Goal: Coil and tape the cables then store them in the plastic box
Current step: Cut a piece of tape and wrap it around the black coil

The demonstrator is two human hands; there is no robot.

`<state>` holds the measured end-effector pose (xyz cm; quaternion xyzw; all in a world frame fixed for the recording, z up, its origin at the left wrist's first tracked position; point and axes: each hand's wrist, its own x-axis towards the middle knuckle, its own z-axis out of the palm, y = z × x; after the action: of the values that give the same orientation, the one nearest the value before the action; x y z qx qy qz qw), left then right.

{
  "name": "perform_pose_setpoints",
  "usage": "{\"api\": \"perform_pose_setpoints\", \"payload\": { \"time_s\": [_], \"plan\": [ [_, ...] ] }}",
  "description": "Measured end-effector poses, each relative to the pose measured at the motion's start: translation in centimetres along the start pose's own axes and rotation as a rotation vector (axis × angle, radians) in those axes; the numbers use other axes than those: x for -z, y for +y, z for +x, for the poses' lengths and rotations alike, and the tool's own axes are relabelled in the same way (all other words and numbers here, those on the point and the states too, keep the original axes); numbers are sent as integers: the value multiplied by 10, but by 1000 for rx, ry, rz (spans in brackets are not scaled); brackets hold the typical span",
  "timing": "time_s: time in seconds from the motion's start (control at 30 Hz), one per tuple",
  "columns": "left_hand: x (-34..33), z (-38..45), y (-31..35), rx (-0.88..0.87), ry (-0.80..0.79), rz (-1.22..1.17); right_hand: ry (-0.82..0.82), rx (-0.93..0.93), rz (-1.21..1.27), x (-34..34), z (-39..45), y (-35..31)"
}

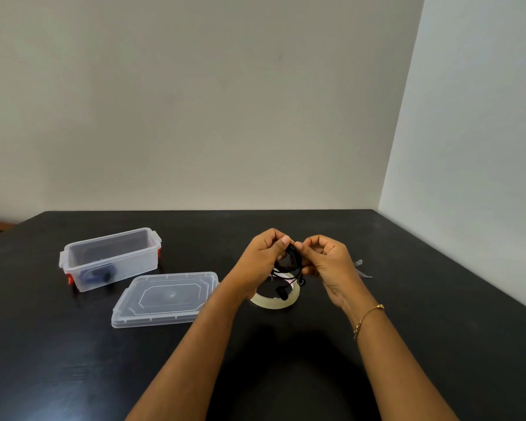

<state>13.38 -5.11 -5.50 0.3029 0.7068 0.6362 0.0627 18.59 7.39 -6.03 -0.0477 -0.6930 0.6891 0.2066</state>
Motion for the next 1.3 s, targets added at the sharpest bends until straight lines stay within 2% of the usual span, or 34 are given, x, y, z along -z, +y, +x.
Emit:
{"api": "perform_pose_setpoints", "payload": {
  "time_s": [0.1,0.3,0.4,0.47,0.5,0.63,0.67,1.0,1.2,1.3],
  "plan": [
    [0,-2,1,-43,-26,2,22,-60,95,-1,0,0],
    [-2,0,-2,-93,-11,61,82,-62,113,0,0,-1],
    [-2,4,-8,-92,41,210,129,7,164,5,0,-6],
    [-3,6,-11,-78,75,277,94,89,204,8,-1,-10],
    [-3,6,-13,-69,87,292,56,136,164,9,-2,-11],
    [-2,7,-14,-55,102,287,-72,287,-321,4,-4,-7],
    [-2,6,-14,-56,99,286,-80,304,-360,2,-4,-6],
    [-5,5,-13,-33,56,244,-109,275,-556,1,2,-1],
    [-6,2,-10,-52,-3,227,-268,112,-488,4,-3,-6],
    [-6,0,-9,-73,-18,246,-308,94,-522,5,-4,-7]
  ]
}}
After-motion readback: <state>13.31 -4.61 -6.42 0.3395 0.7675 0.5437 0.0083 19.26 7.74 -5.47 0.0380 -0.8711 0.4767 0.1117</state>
